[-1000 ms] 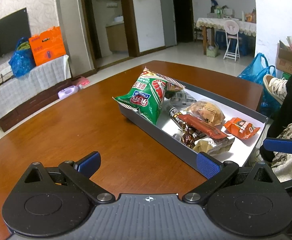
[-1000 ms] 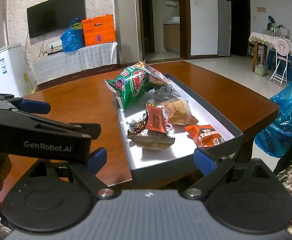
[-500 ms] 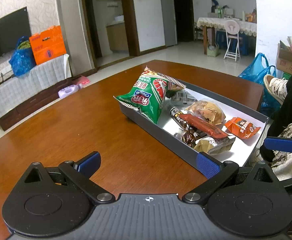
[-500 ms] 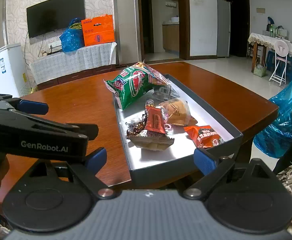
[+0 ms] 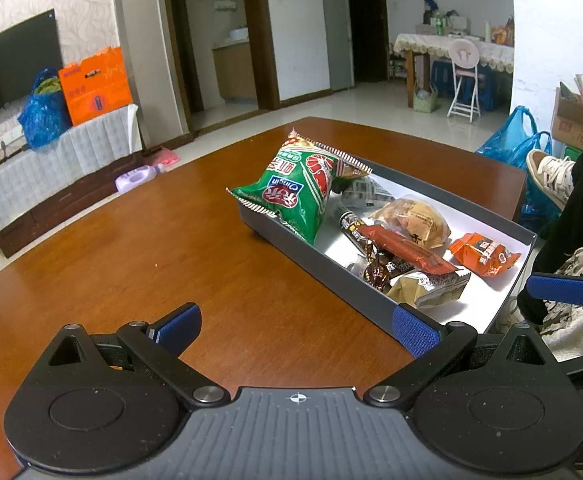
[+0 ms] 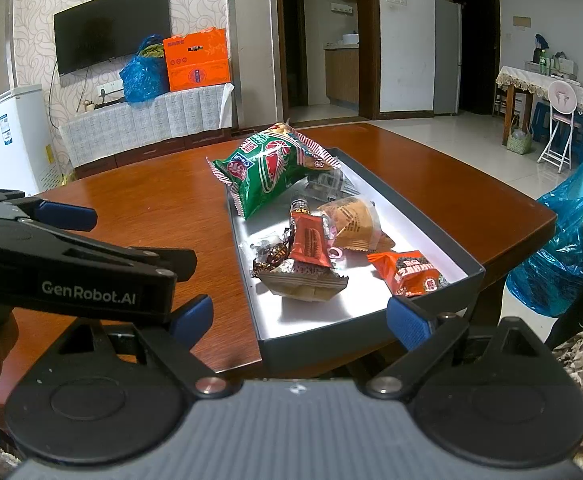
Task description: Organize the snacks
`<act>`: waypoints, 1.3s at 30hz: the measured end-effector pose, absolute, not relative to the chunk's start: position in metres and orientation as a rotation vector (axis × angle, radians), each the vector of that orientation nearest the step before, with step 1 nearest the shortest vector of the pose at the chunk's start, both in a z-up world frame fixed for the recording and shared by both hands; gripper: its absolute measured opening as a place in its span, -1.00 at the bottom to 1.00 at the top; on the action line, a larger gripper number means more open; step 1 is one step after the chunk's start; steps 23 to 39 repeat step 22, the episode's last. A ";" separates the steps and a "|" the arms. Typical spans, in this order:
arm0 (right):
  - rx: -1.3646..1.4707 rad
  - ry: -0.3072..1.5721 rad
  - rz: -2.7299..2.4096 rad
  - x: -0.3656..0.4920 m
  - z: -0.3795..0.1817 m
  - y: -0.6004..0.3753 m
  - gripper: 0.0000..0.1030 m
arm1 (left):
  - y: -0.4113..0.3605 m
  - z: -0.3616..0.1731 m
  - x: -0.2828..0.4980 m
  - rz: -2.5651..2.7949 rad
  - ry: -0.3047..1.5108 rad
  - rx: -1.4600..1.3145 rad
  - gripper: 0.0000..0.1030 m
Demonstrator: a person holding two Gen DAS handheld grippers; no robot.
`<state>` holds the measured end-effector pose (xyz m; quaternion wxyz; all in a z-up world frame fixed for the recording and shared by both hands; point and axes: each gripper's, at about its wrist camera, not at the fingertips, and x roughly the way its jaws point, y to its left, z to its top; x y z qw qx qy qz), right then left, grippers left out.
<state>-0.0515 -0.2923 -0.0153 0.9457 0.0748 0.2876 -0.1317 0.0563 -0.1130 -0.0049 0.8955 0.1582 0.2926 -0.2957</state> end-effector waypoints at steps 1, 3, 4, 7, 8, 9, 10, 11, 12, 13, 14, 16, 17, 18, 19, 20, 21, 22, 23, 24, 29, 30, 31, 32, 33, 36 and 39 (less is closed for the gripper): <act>0.153 0.585 -0.269 -0.052 -0.015 -0.292 0.84 | -0.113 -0.005 0.056 -0.613 0.606 0.326 0.99; 0.153 0.584 -0.268 -0.052 -0.015 -0.292 0.84 | -0.113 -0.005 0.057 -0.613 0.608 0.327 0.99; 0.152 0.584 -0.268 -0.052 -0.015 -0.292 0.84 | -0.113 -0.005 0.057 -0.613 0.608 0.326 0.99; 0.152 0.585 -0.269 -0.052 -0.015 -0.292 0.84 | -0.114 -0.004 0.057 -0.613 0.607 0.328 0.99; 0.152 0.584 -0.269 -0.052 -0.015 -0.291 0.84 | -0.113 -0.005 0.056 -0.613 0.604 0.326 0.99; 0.152 0.584 -0.269 -0.052 -0.015 -0.291 0.84 | -0.113 -0.005 0.057 -0.613 0.603 0.327 0.99; 0.152 0.584 -0.268 -0.052 -0.015 -0.292 0.84 | -0.113 -0.005 0.057 -0.613 0.604 0.328 0.99; 0.150 0.584 -0.268 -0.052 -0.015 -0.292 0.84 | -0.113 -0.005 0.056 -0.613 0.599 0.328 0.99; 0.149 0.584 -0.269 -0.051 -0.015 -0.292 0.84 | -0.112 -0.006 0.056 -0.613 0.592 0.330 0.99; 0.151 0.583 -0.269 -0.052 -0.015 -0.292 0.84 | -0.112 -0.006 0.055 -0.613 0.584 0.334 0.99; 0.151 0.583 -0.269 -0.052 -0.015 -0.292 0.84 | -0.113 -0.006 0.055 -0.612 0.580 0.338 0.99; 0.148 0.582 -0.269 -0.051 -0.015 -0.293 0.84 | -0.112 -0.006 0.054 -0.611 0.569 0.342 0.99; 0.148 0.582 -0.269 -0.051 -0.015 -0.293 0.84 | -0.112 -0.006 0.053 -0.608 0.560 0.345 0.99; 0.148 0.582 -0.269 -0.051 -0.015 -0.293 0.84 | -0.112 -0.006 0.052 -0.606 0.553 0.349 0.99; 0.148 0.580 -0.270 -0.051 -0.015 -0.293 0.84 | -0.112 -0.006 0.051 -0.606 0.545 0.352 0.99; 0.147 0.580 -0.270 -0.050 -0.015 -0.294 0.84 | -0.112 -0.005 0.051 -0.609 0.539 0.354 0.99; 0.145 0.580 -0.270 -0.049 -0.016 -0.295 0.84 | -0.112 -0.005 0.051 -0.610 0.536 0.359 0.99; 0.142 0.580 -0.270 -0.049 -0.016 -0.296 0.84 | -0.113 -0.005 0.051 -0.614 0.538 0.361 0.99; 0.142 0.580 -0.270 -0.049 -0.016 -0.296 0.84 | -0.113 -0.005 0.051 -0.614 0.538 0.361 0.99; 0.142 0.580 -0.270 -0.049 -0.016 -0.296 0.84 | -0.113 -0.005 0.051 -0.614 0.538 0.361 0.99; 0.142 0.580 -0.270 -0.049 -0.016 -0.296 0.84 | -0.113 -0.005 0.051 -0.614 0.538 0.361 0.99; 0.142 0.580 -0.270 -0.049 -0.016 -0.296 0.84 | -0.113 -0.005 0.051 -0.614 0.538 0.361 0.99; 0.142 0.580 -0.270 -0.049 -0.016 -0.296 0.84 | -0.113 -0.005 0.051 -0.614 0.538 0.361 0.99; 0.142 0.580 -0.270 -0.049 -0.016 -0.296 0.84 | -0.113 -0.005 0.051 -0.614 0.538 0.361 0.99; 0.142 0.580 -0.270 -0.049 -0.016 -0.296 0.84 | -0.113 -0.005 0.051 -0.614 0.538 0.361 0.99; 0.142 0.580 -0.270 -0.049 -0.016 -0.296 0.84 | -0.113 -0.005 0.051 -0.614 0.538 0.361 0.99; 0.142 0.580 -0.270 -0.049 -0.016 -0.296 0.84 | -0.113 -0.005 0.051 -0.614 0.538 0.361 0.99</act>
